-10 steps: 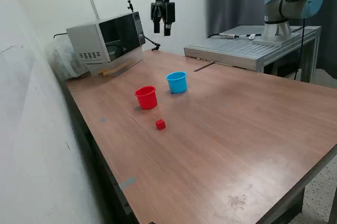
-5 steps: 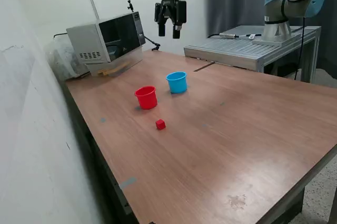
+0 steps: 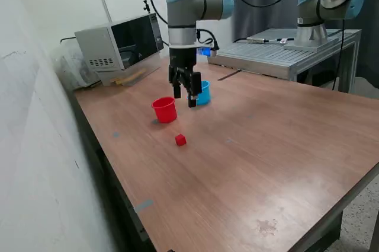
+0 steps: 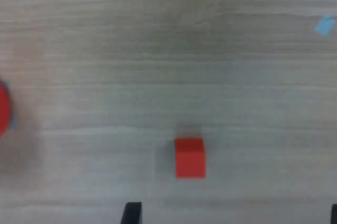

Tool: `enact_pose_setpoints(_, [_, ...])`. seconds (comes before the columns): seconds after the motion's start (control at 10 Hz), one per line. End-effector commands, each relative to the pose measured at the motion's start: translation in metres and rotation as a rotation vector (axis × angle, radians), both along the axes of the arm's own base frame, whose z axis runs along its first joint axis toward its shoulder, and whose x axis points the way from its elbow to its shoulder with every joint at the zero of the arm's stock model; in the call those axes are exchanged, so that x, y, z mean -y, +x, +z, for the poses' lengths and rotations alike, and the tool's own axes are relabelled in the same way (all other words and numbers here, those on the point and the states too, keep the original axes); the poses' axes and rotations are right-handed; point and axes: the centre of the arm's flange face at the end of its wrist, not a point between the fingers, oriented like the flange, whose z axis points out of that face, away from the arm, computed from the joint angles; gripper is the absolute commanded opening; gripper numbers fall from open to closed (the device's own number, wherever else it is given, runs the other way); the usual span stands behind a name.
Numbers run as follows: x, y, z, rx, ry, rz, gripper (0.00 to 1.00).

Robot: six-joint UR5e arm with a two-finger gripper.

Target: Place red objects in the red bin, and blue objects in the blue bin.

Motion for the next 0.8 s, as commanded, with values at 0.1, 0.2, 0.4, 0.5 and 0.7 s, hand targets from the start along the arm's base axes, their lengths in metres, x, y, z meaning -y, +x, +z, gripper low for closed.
enact_pose_setpoints(0.1, [-0.002, -0.009, -0.045, 0.007, 0.000, 0.003, 1.00])
enact_pose_setpoints(0.2, [-0.002, -0.010, -0.053, 0.007, 0.000, 0.004, 1.00])
enact_pose_setpoints(0.4, [-0.001, -0.013, -0.070, 0.007, 0.003, 0.014, 1.00])
enact_pose_setpoints(0.5, [-0.001, -0.017, -0.080, 0.005, 0.005, 0.023, 1.00])
enact_pose_setpoints(0.7, [-0.001, -0.026, -0.089, -0.009, 0.008, 0.034, 1.00])
